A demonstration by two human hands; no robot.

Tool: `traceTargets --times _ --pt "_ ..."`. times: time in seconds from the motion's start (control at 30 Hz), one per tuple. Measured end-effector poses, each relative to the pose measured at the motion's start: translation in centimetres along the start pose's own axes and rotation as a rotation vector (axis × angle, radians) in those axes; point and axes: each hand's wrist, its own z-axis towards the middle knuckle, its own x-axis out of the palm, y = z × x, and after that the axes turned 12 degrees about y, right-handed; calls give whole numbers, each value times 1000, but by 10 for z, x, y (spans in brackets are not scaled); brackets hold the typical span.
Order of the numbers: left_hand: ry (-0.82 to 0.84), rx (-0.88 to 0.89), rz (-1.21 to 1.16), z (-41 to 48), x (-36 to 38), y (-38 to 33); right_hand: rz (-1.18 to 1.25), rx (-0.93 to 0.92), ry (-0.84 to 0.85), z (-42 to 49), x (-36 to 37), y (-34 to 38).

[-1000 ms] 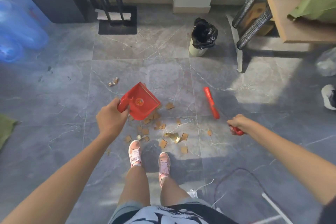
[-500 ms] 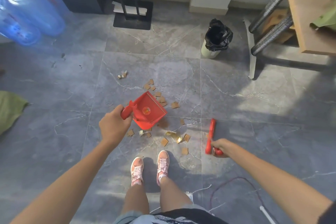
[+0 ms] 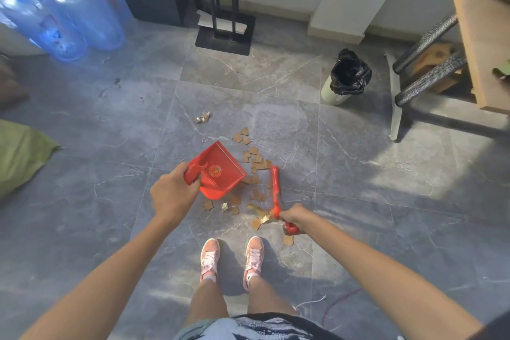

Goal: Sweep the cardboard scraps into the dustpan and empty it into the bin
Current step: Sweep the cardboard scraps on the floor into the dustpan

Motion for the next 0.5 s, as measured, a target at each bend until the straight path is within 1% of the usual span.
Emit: traceTargets --times 0.2,0.37,0.5 --pt "36 -18 -11 10 -30 47 43 5 -35 1 48 22" --pt "48 -38 -56 18 -52 76 65 0 -119 -22 48 38" --pt "45 -63 -95 23 -63 86 45 -46 -171 -43 42 56"
